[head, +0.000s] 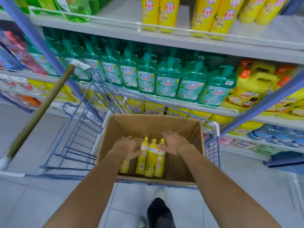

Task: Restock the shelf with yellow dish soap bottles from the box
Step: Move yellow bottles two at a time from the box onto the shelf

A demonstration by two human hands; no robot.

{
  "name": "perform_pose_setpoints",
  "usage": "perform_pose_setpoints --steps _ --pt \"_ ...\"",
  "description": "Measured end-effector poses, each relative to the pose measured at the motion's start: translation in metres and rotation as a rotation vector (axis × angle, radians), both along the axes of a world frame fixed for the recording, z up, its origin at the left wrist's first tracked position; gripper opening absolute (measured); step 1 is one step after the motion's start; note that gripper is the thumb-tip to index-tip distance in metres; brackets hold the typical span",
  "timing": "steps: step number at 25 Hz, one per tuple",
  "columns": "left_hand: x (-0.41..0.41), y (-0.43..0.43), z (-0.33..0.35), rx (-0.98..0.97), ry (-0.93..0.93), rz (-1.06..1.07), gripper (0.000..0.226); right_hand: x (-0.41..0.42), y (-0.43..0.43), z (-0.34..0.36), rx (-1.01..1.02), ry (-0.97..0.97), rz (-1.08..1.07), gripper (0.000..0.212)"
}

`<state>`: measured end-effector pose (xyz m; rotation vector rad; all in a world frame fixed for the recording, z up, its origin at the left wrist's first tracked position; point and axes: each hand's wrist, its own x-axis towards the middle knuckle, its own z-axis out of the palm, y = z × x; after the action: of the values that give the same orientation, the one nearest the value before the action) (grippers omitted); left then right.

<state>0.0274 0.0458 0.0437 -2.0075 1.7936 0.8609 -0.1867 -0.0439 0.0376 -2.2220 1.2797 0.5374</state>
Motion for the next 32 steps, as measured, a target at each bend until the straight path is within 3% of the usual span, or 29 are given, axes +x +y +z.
perform_pose_setpoints --steps 9,12,17,21,25,28,32 --pt "0.017 -0.051 -0.148 0.188 0.096 0.038 0.074 -0.005 -0.027 -0.144 0.218 0.051 -0.175 0.07" --pt "0.023 -0.078 -0.208 0.161 0.127 0.024 0.085 0.0 -0.035 -0.195 0.204 0.048 -0.241 0.073" --pt "0.02 -0.102 -0.303 0.088 0.196 0.113 0.08 0.009 -0.043 -0.273 0.165 -0.017 -0.337 0.068" --pt "0.004 -0.097 -0.338 -0.056 0.36 0.418 0.056 0.012 -0.047 -0.309 0.154 -0.131 -0.532 0.054" --pt "0.008 -0.085 -0.329 -0.06 0.593 0.695 0.032 0.006 -0.045 -0.302 0.216 -0.17 -0.725 0.058" --pt "0.015 -0.073 -0.281 -0.143 0.66 0.702 0.041 0.002 -0.035 -0.255 0.218 -0.241 -0.713 0.054" --pt "0.021 -0.07 -0.181 -0.223 0.697 0.565 0.056 0.009 -0.031 -0.15 0.147 -0.252 -0.509 0.053"
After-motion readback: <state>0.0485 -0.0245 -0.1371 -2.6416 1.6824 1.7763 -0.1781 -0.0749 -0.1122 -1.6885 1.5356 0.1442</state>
